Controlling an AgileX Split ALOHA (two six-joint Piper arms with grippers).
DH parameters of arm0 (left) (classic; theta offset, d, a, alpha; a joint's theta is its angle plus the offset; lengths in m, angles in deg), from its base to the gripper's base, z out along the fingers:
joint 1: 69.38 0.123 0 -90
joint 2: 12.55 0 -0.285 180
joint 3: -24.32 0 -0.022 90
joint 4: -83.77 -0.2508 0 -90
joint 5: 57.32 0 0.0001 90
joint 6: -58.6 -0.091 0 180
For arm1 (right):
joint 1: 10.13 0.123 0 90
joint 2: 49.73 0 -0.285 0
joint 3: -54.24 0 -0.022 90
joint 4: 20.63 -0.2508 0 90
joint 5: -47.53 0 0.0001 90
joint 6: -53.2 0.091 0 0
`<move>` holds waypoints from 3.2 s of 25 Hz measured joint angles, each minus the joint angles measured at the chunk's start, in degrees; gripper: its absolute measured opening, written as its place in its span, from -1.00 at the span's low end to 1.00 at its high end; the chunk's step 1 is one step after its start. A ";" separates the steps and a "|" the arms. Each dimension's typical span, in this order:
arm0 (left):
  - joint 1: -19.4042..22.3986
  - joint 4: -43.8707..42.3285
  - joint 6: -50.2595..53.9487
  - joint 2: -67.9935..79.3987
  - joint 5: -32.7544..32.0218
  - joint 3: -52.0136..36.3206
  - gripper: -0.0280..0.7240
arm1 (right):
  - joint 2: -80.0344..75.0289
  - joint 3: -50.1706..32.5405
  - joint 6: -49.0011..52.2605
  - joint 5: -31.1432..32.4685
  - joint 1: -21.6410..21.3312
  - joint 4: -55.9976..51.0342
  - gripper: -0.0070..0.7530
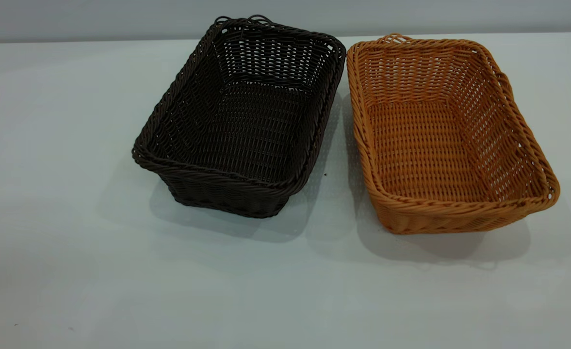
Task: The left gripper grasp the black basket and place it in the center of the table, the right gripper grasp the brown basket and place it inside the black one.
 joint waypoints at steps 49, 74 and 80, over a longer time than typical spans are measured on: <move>0.00 0.42 -0.20 24.40 6.81 7.37 0.42 | -3.71 3.51 5.91 -0.67 0.00 -0.21 0.55; -9.44 5.17 -11.49 99.69 39.39 36.41 0.42 | -26.23 3.57 9.55 -10.66 0.82 0.14 0.55; -12.67 5.17 -11.49 113.58 40.03 43.68 0.42 | -33.52 3.57 9.95 -14.62 0.82 -1.92 0.55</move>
